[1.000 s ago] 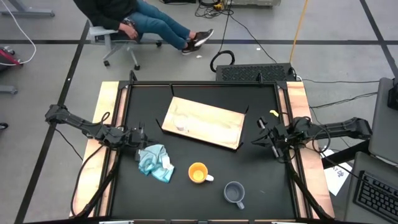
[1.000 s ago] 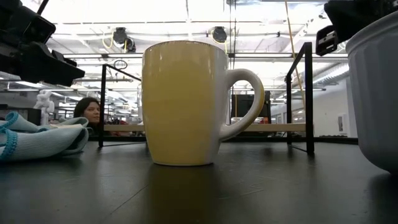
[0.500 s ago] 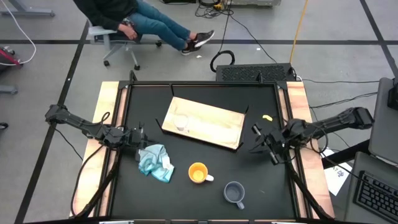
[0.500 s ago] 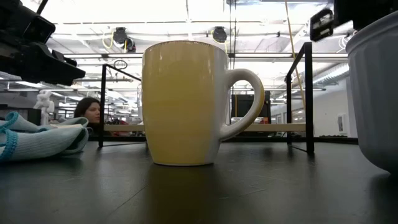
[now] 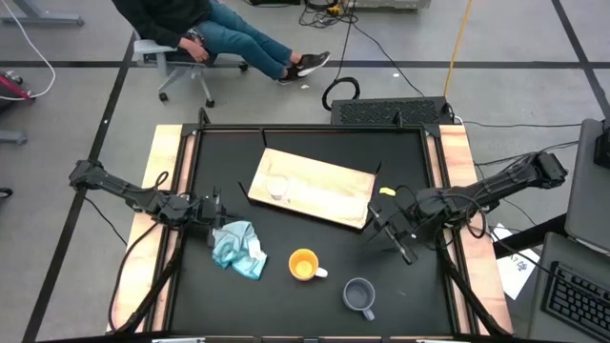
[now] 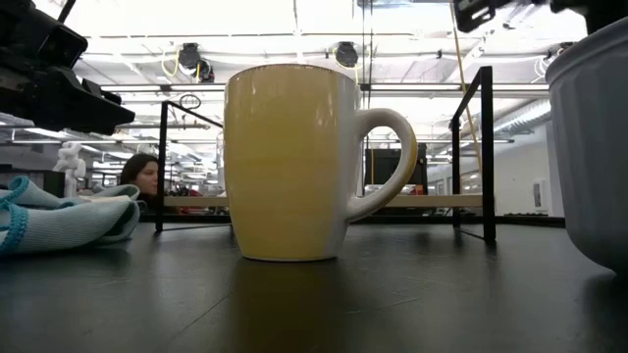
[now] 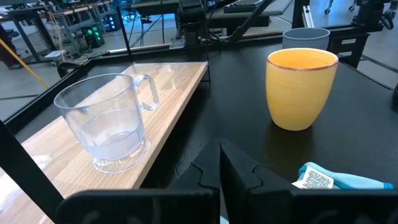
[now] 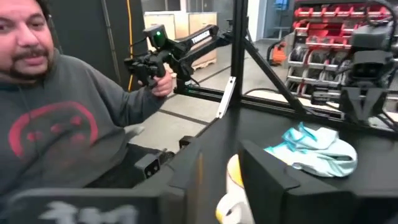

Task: Stack small to large cups/mugs on shelf
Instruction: Put the gray mug on the shelf

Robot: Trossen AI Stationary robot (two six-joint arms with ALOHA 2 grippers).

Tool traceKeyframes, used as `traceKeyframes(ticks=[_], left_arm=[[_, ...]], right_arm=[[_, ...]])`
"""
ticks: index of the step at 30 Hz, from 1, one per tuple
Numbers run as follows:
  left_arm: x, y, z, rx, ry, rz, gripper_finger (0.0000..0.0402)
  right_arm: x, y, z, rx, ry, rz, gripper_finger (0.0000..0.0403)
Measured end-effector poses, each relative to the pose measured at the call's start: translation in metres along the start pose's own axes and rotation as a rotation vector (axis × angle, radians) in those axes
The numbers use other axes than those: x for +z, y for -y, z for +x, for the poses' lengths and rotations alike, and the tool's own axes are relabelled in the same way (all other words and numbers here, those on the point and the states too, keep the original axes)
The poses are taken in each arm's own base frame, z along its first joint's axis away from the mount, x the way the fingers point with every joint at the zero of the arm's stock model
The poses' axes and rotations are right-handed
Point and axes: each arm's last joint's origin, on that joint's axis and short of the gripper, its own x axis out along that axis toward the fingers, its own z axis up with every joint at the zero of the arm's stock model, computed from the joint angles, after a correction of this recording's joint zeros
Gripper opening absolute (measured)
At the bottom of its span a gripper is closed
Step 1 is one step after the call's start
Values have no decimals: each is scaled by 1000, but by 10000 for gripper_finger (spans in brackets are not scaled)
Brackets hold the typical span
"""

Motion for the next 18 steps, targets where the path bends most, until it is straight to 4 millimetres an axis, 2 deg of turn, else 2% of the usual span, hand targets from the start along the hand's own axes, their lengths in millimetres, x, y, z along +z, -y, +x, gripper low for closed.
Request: traceKeyframes(ticks=[8,12,18], left_arm=[[0,0,0,0,0,2,3],[0,0,0,0,0,3,3],[0,0,0,0,0,3,3]], right_arm=[[9,-8,15,26,-63,59,195],[12,-14,27,-42,-135,64,217],[17,-23,46,-21,-256,95,230]])
